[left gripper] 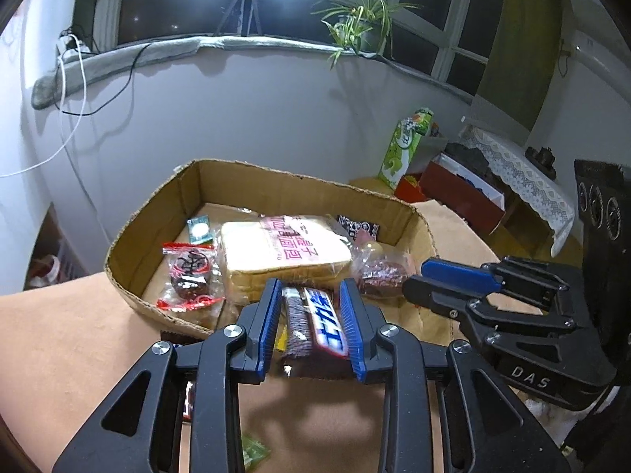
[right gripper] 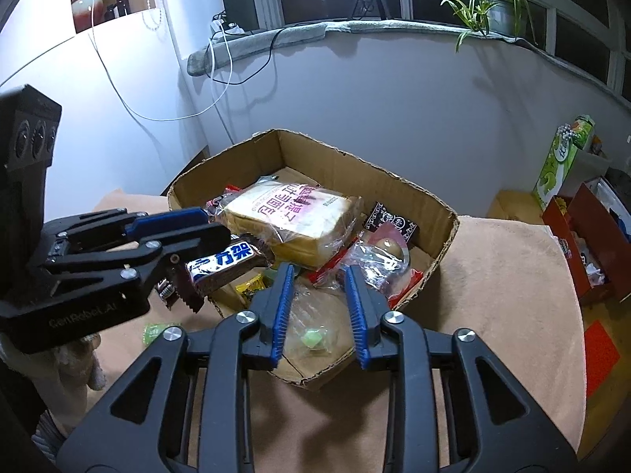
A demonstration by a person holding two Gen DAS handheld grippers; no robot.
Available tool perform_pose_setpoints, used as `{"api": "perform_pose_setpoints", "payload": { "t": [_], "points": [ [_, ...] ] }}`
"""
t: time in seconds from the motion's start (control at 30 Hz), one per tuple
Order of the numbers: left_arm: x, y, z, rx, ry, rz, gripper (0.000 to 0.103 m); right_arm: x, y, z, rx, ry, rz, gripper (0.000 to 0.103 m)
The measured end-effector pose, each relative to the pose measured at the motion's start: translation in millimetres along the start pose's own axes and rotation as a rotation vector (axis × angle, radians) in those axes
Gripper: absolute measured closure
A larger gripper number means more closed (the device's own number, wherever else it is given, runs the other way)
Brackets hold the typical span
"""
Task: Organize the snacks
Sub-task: 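Open the left tool to drop the chocolate bar into the box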
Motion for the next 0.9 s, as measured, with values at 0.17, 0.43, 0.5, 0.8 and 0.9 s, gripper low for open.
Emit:
{"api": "perform_pose_setpoints", "payload": {
  "t": [0.17,0.43,0.5,0.8,0.9],
  "points": [
    [5.4,-4.6,-1.0,-0.008,-0.008,0.012,0.074,5.7,-1.3,-2.5,0.003,-0.002,0.009,0.065],
    [22.9,-7.2,-14.1,0.014,-0.024,0.030,0.074,19.1,-3.1,-11.4,0.008,-0.004,0.024,0.063],
    [30.9,-8.4,-19.9,0.015,-0.035,0.040,0.074,25.0,-3.3,-15.8,0.010,-0.008,0.030,0.061],
    [62.6,-0.3,-50.7,0.044,-0.088,0.043,0.074,41.4,4.3,-45.7,0.030,-0.055,0.043,0.048],
    [68.4,6.3,-59.8,0.056,-0.104,0.034,0.073,43.4,12.4,-60.6,0.052,-0.078,0.032,0.042]
  ]
}}
Point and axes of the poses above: each gripper's, at about its wrist camera, not at the fingertips, and x roughly against the way its jaws point, z to its right, y to its underside, the point moved 5 cm from there along -x, roughly the way its jaws point, and after that the axes turned 14 degrees about z, right-handed, at the moved point
